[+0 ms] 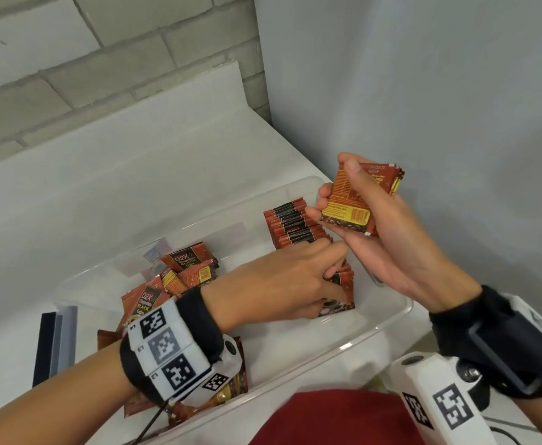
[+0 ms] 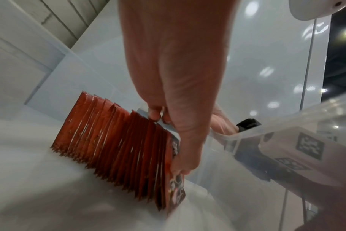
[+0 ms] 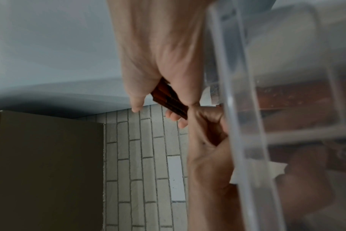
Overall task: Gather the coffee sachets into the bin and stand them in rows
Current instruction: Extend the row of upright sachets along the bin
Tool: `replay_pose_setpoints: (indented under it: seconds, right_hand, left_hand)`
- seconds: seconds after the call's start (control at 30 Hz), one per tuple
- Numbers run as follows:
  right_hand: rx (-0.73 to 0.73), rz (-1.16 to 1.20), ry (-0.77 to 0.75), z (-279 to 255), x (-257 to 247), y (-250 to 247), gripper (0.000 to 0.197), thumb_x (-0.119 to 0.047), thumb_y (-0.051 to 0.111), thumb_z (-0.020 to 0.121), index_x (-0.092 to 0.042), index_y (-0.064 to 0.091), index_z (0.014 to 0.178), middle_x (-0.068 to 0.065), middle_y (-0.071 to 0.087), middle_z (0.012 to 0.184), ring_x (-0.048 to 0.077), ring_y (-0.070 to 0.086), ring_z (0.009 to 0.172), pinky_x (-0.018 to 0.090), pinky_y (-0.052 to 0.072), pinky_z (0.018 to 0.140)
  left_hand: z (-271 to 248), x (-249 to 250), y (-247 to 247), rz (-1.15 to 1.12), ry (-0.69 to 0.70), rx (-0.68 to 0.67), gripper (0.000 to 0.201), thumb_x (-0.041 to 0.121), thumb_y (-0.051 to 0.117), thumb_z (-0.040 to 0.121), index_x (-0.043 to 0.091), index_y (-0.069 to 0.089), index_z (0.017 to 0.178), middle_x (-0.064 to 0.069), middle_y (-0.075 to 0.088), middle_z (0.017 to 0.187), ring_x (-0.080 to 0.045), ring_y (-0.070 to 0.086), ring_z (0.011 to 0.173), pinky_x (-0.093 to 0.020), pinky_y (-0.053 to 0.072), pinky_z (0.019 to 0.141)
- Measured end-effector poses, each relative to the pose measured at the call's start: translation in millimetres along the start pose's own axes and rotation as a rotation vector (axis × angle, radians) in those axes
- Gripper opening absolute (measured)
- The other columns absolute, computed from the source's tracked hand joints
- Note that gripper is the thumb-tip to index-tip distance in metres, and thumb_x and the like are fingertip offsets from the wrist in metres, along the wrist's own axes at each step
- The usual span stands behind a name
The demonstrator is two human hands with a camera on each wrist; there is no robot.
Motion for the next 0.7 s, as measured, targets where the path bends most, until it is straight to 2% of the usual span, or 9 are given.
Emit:
replay_pose_setpoints:
  seconds: [0.07, 0.2, 0.37, 0.43, 0.53, 0.6, 0.7]
  right_hand:
    - [0.002, -0.007, 0.003, 0.0, 0.4, -1.0, 0.035, -0.029, 0.064, 0.078, -0.016, 0.059, 0.11, 0.01, 0.062, 0.081, 0.018, 0.065, 0.077, 0.04, 0.055, 0.09]
    - [0.004, 0.017, 0.012, -0.1, 1.2, -0.3, 0.04, -0.033, 0.063, 0.079, -0.015, 0.054, 0.113, 0.01, 0.061, 0.082, 0.019, 0.064, 0.079, 0.038, 0.055, 0.088]
    - [0.005, 0.074, 0.027, -0.9, 1.2, -0.5, 0.041, -0.033, 0.064, 0.079, -0.015, 0.051, 0.113, 0.01, 0.058, 0.081, 0.019, 0.059, 0.078, 0.038, 0.055, 0.089]
    - [0.009, 0.084, 0.031, -1.5, 1.1, -1.4, 0.04, -0.034, 0.064, 0.079, -0.014, 0.051, 0.111, 0.01, 0.058, 0.082, 0.019, 0.059, 0.078, 0.037, 0.055, 0.086]
    - [0.0, 0.108, 0.045, -2.2, 0.7, 0.1, 0.042, -0.038, 0.065, 0.078, -0.013, 0.051, 0.109, 0.01, 0.059, 0.083, 0.02, 0.059, 0.079, 0.037, 0.055, 0.083]
    - [-0.006, 0.115, 0.05, -2.7, 0.7, 0.9, 0.042, -0.035, 0.065, 0.079, -0.014, 0.049, 0.112, 0.011, 0.06, 0.084, 0.021, 0.06, 0.08, 0.039, 0.055, 0.084]
    - [-0.026, 0.135, 0.053, -2.6, 0.0, 1.1, 0.042, -0.019, 0.058, 0.081, -0.013, 0.05, 0.122, 0.016, 0.061, 0.094, 0.025, 0.062, 0.085, 0.045, 0.055, 0.088]
  left_hand:
    - [0.1, 1.5, -0.1, 0.058, -0.003, -0.004, 0.023, 0.023, 0.065, 0.083, 0.023, 0.072, 0.105, 0.0, 0.034, 0.092, -0.013, 0.029, 0.086, -0.025, 0.026, 0.066]
    - [0.0, 1.0, -0.6, 0.071, -0.008, -0.001, 0.027, 0.033, 0.068, 0.082, 0.026, 0.071, 0.107, 0.003, 0.022, 0.094, -0.015, 0.029, 0.089, -0.027, 0.022, 0.069]
    - [0.0, 2.6, -0.1, 0.033, 0.018, 0.019, 0.029, 0.037, 0.066, 0.085, 0.026, 0.071, 0.111, 0.003, 0.023, 0.092, -0.01, 0.018, 0.089, -0.026, 0.019, 0.07]
    - [-0.1, 3.0, 0.0, 0.027, 0.023, 0.02, 0.032, 0.038, 0.066, 0.086, 0.026, 0.07, 0.114, 0.003, 0.023, 0.092, -0.009, 0.016, 0.088, -0.027, 0.02, 0.07]
    - [-0.3, 2.7, -0.1, -0.013, 0.022, 0.013, 0.034, 0.039, 0.066, 0.086, 0.026, 0.068, 0.118, 0.003, 0.024, 0.092, -0.01, 0.02, 0.088, -0.028, 0.027, 0.071]
    - [-0.4, 1.5, -4.4, -0.08, 0.022, 0.029, 0.031, 0.038, 0.067, 0.086, 0.023, 0.07, 0.113, 0.003, 0.026, 0.092, -0.011, 0.024, 0.088, -0.026, 0.031, 0.073]
    - [-3.4, -4.9, -20.6, -0.265, -0.02, 0.115, 0.018, 0.029, 0.067, 0.085, 0.015, 0.074, 0.095, 0.002, 0.034, 0.087, -0.008, 0.032, 0.081, -0.017, 0.031, 0.069]
Point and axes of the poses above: each hand's wrist, its own z-axis towards the middle knuckle, its own y-axis out of the palm, x = y × z, the point moved 10 cm from there along z, towards the middle knuckle
